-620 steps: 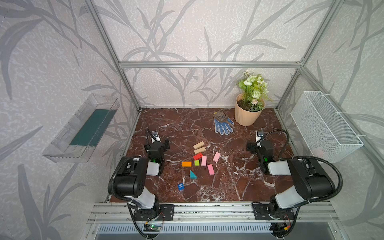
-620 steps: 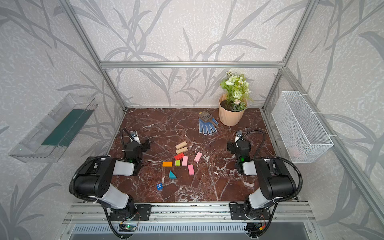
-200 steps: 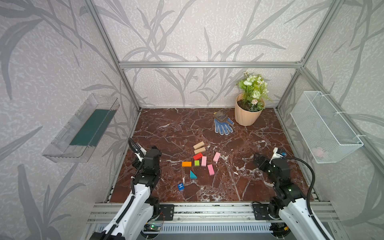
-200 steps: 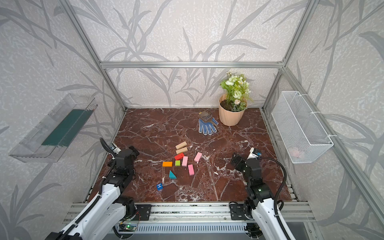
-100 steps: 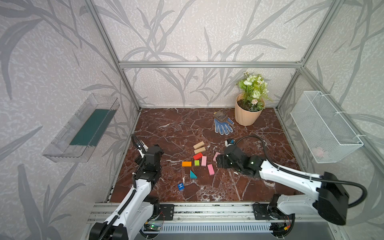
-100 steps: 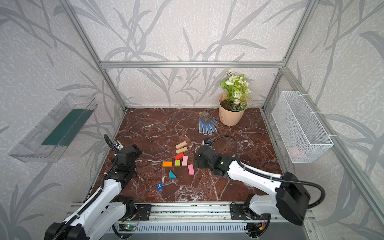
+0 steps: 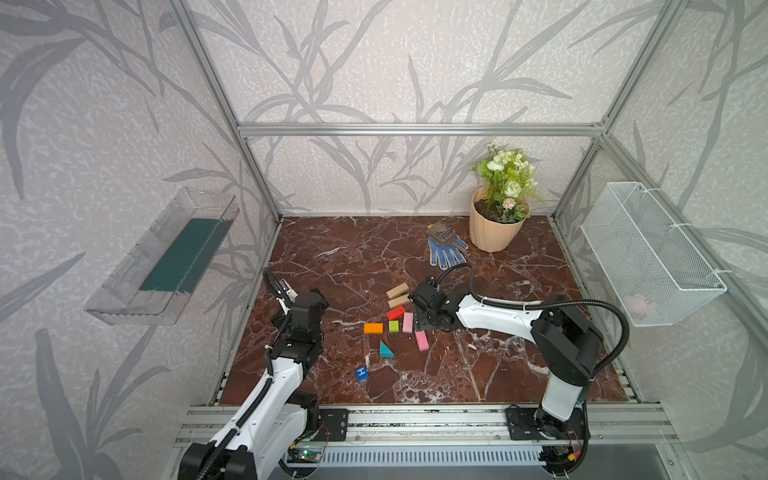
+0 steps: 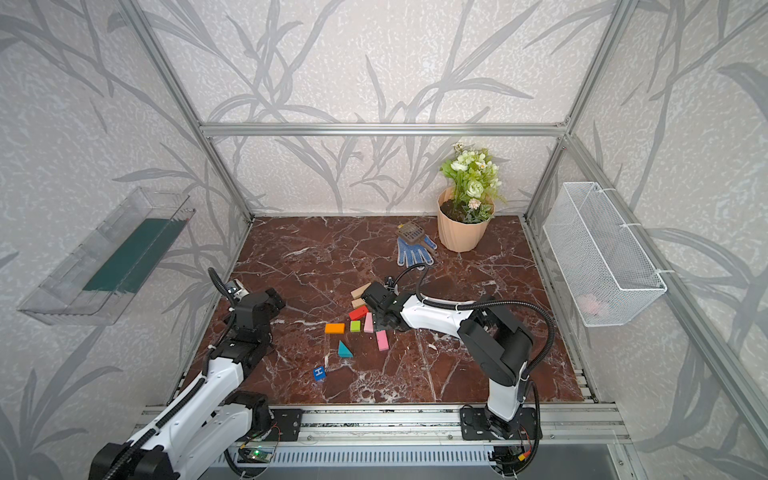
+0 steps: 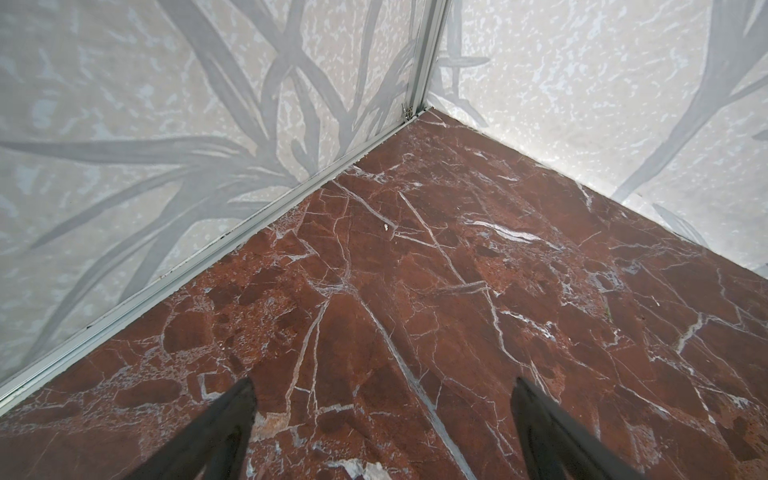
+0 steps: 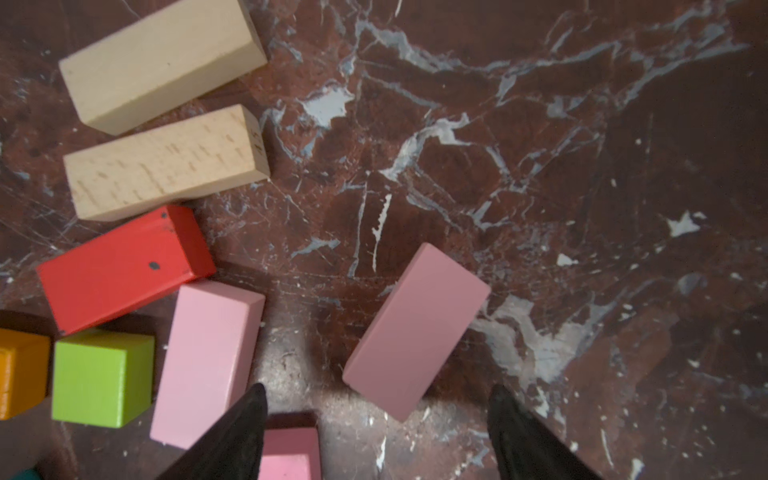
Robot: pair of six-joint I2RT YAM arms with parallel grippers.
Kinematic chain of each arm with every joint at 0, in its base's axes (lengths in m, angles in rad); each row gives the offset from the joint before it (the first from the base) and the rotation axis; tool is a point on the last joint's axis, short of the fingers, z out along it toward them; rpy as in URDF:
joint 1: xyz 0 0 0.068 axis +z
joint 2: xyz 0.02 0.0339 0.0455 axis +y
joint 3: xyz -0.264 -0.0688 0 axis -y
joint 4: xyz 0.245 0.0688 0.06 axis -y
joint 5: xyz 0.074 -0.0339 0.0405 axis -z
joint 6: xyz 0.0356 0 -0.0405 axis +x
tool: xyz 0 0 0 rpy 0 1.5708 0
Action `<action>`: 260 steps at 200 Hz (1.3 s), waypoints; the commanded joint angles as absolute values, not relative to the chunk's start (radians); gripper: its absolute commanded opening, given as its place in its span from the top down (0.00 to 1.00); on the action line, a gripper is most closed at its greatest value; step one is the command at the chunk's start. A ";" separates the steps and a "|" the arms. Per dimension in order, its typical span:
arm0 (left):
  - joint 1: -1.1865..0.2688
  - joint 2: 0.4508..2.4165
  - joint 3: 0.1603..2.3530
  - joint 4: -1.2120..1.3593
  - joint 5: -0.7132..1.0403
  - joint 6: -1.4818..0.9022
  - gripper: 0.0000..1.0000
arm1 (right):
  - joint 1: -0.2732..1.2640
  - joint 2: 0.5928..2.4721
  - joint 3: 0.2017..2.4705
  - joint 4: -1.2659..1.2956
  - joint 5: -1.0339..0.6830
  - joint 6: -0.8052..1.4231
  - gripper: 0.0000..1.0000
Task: Build the wood block tower
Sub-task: 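Lower the right gripper and close it on the top wooden bar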
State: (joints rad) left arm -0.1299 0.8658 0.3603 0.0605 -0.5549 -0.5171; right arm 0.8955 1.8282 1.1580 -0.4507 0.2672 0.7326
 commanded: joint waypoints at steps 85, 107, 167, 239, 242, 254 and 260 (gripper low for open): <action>-0.132 0.872 0.383 0.057 -0.556 -0.543 0.04 | 0.864 1.893 1.246 -0.491 0.307 0.729 0.23; -0.131 0.872 0.382 0.057 -0.554 -0.542 0.04 | 0.865 1.889 1.303 -0.532 0.310 0.705 0.23; -0.130 0.876 0.385 0.059 -0.551 -0.541 0.04 | 0.867 2.024 1.468 -0.502 0.145 0.644 0.15; -0.131 0.877 0.384 0.061 -0.547 -0.539 0.04 | 0.873 2.248 1.705 -0.597 0.107 0.578 0.08; -0.130 0.877 0.383 0.061 -0.546 -0.540 0.04 | 0.873 2.251 1.709 -0.601 0.107 0.577 0.08; -0.131 0.876 0.383 0.063 -0.545 -0.539 0.05 | 0.873 2.257 1.715 -0.603 0.110 0.577 0.08; -0.131 0.874 0.382 0.063 -0.543 -0.537 0.04 | 0.873 2.258 1.715 -0.601 0.114 0.577 0.08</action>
State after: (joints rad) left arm -0.1299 0.8799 0.3603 0.0605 -0.5430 -0.5198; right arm 0.8715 2.2307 1.6936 -0.5381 0.1184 0.5919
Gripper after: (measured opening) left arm 0.956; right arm 0.917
